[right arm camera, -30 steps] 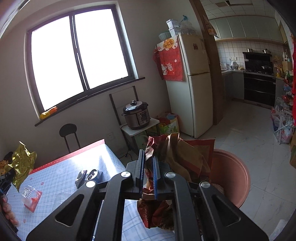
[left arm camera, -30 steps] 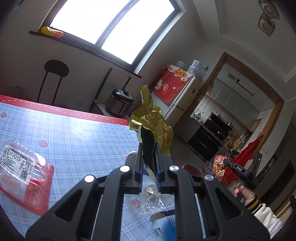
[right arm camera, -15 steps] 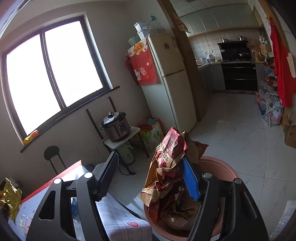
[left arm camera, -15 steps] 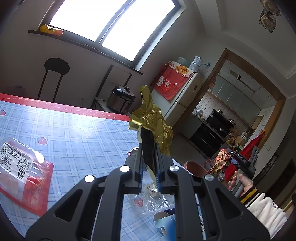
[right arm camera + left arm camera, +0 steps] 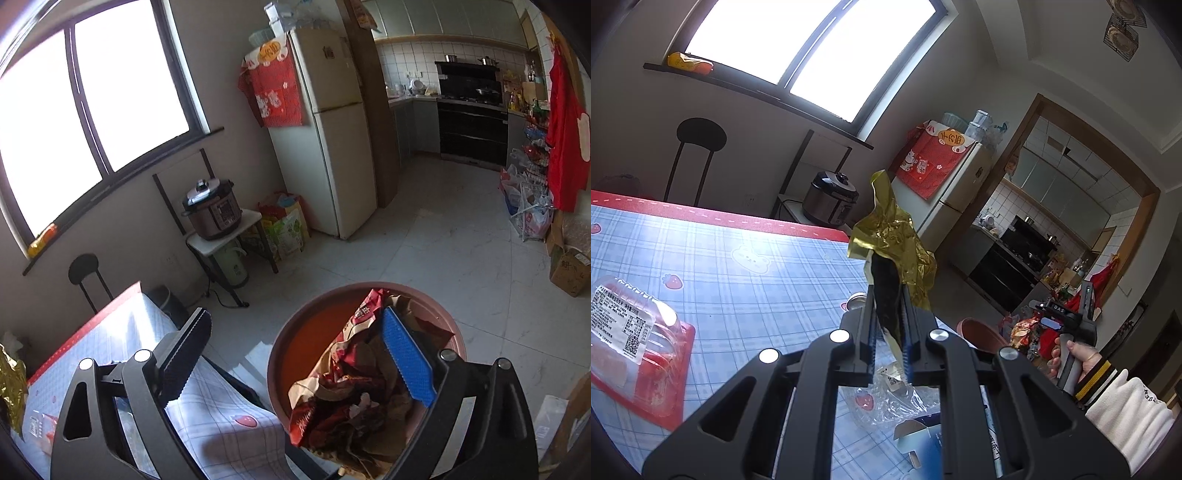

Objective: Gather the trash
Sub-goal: 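Carry both wrappers to the bucket and release the paper wrapper from the right tool, then drop the gold foil wrapper into the bucket with the left tool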

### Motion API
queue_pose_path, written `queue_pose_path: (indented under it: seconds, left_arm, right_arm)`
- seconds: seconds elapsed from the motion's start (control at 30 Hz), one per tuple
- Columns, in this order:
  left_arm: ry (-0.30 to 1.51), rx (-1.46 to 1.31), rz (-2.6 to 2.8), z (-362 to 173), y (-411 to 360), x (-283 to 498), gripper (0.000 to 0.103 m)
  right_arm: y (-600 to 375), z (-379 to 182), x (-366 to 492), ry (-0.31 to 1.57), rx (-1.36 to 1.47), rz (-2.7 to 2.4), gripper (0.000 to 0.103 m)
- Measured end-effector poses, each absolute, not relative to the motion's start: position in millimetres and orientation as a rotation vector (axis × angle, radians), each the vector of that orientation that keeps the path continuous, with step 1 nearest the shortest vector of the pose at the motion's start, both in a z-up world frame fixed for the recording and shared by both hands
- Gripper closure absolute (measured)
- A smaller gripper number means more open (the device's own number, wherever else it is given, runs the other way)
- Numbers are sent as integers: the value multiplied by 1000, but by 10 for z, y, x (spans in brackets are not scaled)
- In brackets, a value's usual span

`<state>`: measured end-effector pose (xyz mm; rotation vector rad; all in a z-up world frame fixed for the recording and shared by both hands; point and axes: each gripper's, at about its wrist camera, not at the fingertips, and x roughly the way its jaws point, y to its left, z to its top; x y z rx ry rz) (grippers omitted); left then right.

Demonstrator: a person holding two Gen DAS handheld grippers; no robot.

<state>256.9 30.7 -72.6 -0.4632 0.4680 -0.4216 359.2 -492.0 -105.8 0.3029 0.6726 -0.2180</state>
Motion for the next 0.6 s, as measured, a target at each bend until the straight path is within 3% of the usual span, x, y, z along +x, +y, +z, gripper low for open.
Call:
queue_pose_path:
  seconds: [0.1, 0.3, 0.4, 0.6]
  left_arm:
    - [467, -455, -427, -723, 283, 2564, 88]
    - [468, -454, -431, -718, 278, 2571, 88]
    - [466, -447, -444, -704, 248, 2567, 88]
    - [493, -425, -487, -674, 49, 2562, 88]
  right_arm:
    - [-4893, -1047, 3693, 728, 252, -254, 12]
    - [-4779, -969, 3447, 642, 260, -279, 11]
    - [-4622, -939, 3132, 562, 259, -287, 6]
    - [-4390, -981, 2481, 480, 253, -253, 6]
